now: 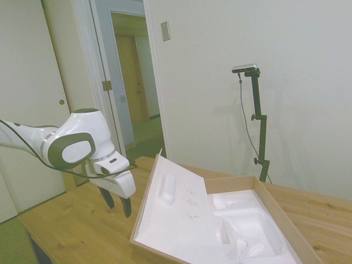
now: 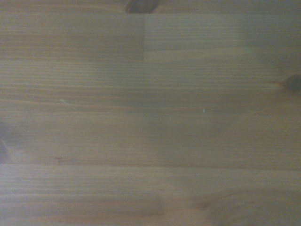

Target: Close the box

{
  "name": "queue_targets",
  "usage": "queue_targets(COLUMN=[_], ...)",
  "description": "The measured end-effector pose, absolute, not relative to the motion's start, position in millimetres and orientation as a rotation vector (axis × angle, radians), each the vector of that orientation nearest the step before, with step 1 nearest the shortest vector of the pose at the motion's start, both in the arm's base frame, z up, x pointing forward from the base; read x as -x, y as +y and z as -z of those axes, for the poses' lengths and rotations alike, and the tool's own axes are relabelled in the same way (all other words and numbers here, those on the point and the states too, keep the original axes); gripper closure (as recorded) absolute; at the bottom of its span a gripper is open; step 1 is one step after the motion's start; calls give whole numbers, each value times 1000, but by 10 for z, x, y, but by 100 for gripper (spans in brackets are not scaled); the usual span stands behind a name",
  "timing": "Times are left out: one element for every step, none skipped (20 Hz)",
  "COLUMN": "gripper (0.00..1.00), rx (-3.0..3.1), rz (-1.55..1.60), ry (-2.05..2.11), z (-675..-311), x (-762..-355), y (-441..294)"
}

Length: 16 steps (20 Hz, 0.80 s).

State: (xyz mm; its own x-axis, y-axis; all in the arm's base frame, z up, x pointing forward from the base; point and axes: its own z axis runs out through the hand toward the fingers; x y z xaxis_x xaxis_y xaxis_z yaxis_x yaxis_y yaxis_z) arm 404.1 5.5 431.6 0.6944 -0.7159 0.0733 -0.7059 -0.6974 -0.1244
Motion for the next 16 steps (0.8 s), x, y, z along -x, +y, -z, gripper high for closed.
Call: queue_targets(gripper=[0, 0, 0, 0, 0, 0, 0, 0, 0, 0, 0, 0, 0, 0, 0, 0], rx=[2811, 2810, 2808, 2803, 2799, 2796, 2793, 2789, 2784, 2778, 2769, 2755, 2737, 2715, 2695, 2669], rz=[175, 170, 169, 172, 177, 184, 194, 210, 221, 232, 248, 268, 292, 318, 338, 363], ry=[1183, 1187, 1190, 1193, 1194, 1193, 1191, 1187, 1184, 1182, 1177, 1174, 1178, 1185, 1194, 1211], z=[-4312, -4301, -4303, -4319, -4349, -4391, -4444, -4514, -4593, -4677, -4767, -4864, -4959, -5053, -5138, -5220], x=[-4041, -4041, -4044, -4046, -4041, -4027, -4004, -3972, -3929, -3878, -3825, -3769, -3711, -3655, -3595, -3540], y=[53, 43, 31, 14, 2, -5, -5, -3, -12, -38, -79, -139, -209, -287, -372, -469])
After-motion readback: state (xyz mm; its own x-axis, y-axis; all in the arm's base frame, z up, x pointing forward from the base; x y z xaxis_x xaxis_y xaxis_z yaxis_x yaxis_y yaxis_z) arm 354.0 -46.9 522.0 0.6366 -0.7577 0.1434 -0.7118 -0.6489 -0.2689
